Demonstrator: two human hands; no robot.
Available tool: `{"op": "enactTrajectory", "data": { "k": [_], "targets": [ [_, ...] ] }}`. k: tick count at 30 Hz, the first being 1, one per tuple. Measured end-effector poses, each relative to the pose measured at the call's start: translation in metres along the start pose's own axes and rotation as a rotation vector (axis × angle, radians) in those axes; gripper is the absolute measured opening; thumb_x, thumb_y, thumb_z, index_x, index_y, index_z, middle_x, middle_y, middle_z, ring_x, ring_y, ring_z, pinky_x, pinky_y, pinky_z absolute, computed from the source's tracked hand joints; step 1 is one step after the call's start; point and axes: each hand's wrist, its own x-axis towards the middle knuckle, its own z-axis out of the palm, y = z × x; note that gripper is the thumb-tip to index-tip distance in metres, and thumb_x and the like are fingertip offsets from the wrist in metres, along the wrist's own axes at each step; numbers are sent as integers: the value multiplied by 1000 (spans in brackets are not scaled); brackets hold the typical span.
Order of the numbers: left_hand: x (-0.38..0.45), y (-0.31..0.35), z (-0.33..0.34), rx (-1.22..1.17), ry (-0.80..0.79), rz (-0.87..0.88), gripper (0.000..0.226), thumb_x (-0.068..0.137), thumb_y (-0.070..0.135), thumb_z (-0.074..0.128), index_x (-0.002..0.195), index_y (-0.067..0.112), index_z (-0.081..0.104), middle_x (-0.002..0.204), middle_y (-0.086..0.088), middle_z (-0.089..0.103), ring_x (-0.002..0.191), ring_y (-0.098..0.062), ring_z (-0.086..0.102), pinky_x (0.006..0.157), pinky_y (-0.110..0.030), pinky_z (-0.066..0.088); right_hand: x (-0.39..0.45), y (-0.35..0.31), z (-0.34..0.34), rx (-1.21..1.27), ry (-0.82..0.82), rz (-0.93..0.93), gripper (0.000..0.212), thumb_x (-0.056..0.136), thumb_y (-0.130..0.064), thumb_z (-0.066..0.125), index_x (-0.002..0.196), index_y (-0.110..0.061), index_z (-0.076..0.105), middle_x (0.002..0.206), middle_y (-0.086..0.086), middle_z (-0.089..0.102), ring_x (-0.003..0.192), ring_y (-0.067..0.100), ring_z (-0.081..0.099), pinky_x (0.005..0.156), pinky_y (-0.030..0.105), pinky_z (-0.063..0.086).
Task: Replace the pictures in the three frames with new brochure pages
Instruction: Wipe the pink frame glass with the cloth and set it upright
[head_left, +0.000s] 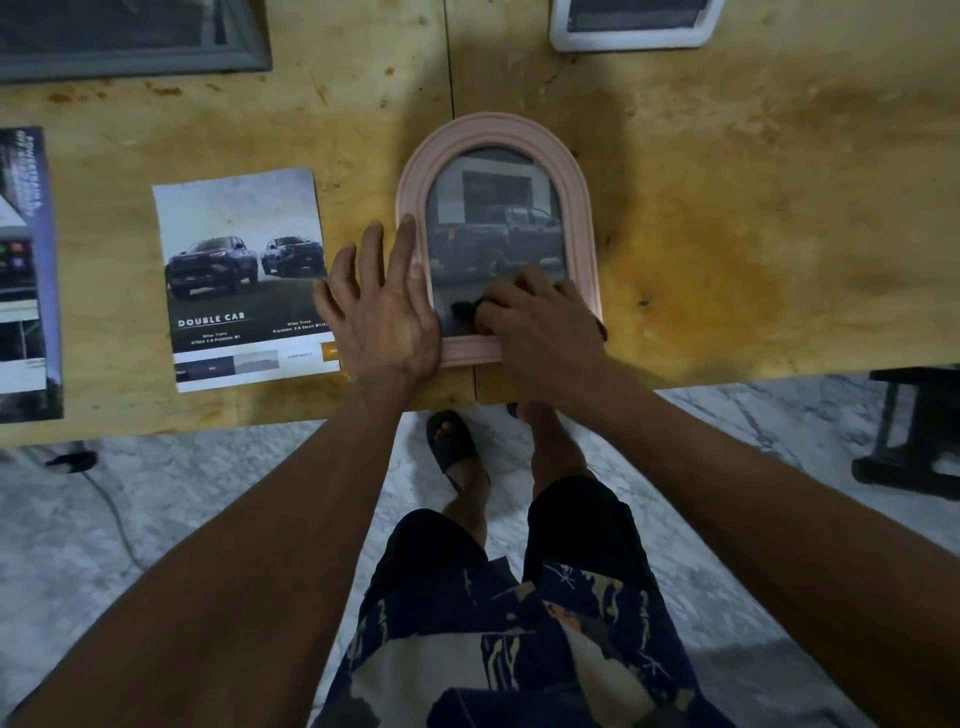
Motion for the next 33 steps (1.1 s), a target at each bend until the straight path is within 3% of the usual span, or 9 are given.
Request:
{"op": "enactTrajectory", "data": {
  "k": [3,6,13,15,18,23,28,31,33],
  "targets": [
    [0,-1,0,-2,3,2,47,107,43,21,154,45,23,162,7,25,149,-25,17,119,-58,9,-14,25,-4,-156,43,-16,39,86,-20,29,90,-17,68,95,2,65,98,32,56,68,40,42],
    [-1,-1,1,9,5,7,48,107,44,20,154,45,23,162,7,25,148,-26,18,118,-58,11,-18,34,-9,-264,17,-18,39,83,-19,29,80,-18,68,83,-1,64,91,31,59,59,33,30],
    [-1,0,1,22,8,5,48,106,44,20,155,44,23,162,6,26,147,-25,20,118,-56,12,-7,27,-26,-250,-92,-14,20,96,-13,49,91,-14,68,96,4,65,115,31,50,66,36,29],
    [-1,0,1,27,12,7,48,106,44,20,155,44,23,162,6,26,147,-25,20,118,-56,13,-4,24,-31,-245,-118,2,13,87,-11,63,75,-13,66,77,6,65,96,33,58,60,34,29],
    [-2,0,1,26,12,6,48,107,44,21,155,43,23,162,6,26,148,-25,20,118,-56,13,1,20,-31,-241,-55,14,26,67,-7,78,53,-14,57,51,5,52,67,31,59,53,28,27],
    [-1,-1,1,23,6,0,48,106,44,21,155,44,23,162,7,26,148,-25,20,118,-57,13,12,16,-37,-278,-122,4,22,99,-18,46,77,-20,48,70,0,45,84,24,45,61,34,34],
    [0,0,1,17,-10,-12,48,106,44,21,154,45,22,163,7,24,148,-25,18,118,-58,12,25,11,-46,-275,-237,6,19,101,-22,45,85,-19,55,77,0,48,84,24,51,67,34,38],
    [-1,0,1,21,-13,-14,48,106,44,21,154,45,22,163,7,24,148,-25,18,118,-58,13,27,18,-53,-315,-306,39,31,99,-14,45,68,-16,44,68,-4,45,66,18,49,63,30,36],
    [-1,-1,0,21,-12,-16,49,106,44,21,155,45,21,163,7,23,148,-25,18,118,-58,13,23,28,-58,-317,-337,45,26,96,-11,45,71,-15,48,64,-4,40,56,14,41,54,26,32]
  ]
}}
